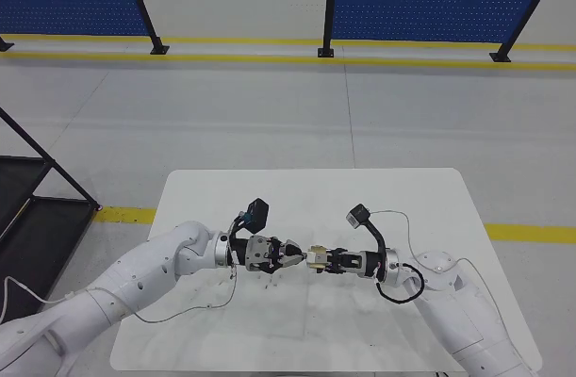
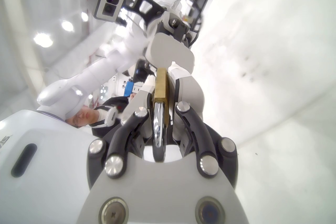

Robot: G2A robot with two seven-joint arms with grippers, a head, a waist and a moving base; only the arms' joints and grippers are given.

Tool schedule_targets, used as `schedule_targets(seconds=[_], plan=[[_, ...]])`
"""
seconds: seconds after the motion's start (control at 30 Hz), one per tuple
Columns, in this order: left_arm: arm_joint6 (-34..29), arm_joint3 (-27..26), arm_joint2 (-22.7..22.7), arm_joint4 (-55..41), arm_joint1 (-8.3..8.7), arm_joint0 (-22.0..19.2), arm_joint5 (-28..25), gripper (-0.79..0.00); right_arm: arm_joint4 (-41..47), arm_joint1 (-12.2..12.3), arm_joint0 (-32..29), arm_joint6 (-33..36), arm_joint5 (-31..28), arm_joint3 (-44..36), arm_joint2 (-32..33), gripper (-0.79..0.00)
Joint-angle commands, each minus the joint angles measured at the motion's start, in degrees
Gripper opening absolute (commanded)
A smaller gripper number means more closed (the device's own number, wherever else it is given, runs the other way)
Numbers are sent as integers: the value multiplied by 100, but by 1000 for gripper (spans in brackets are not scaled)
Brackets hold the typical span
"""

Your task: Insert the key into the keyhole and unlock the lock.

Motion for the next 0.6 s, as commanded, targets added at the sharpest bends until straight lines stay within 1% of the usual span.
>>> schedule_targets(seconds=[0.0,0.2,0.57], plan=[[259,16,122,158,17,-71,0,-785,0,0,0,0,0,0,0,-785],[964,113,488,557,62,-310,0,-785,0,0,0,0,0,0,0,-785],[1932,337,1039,1077,81,-665,0,-785,0,0,0,0,0,0,0,-785]])
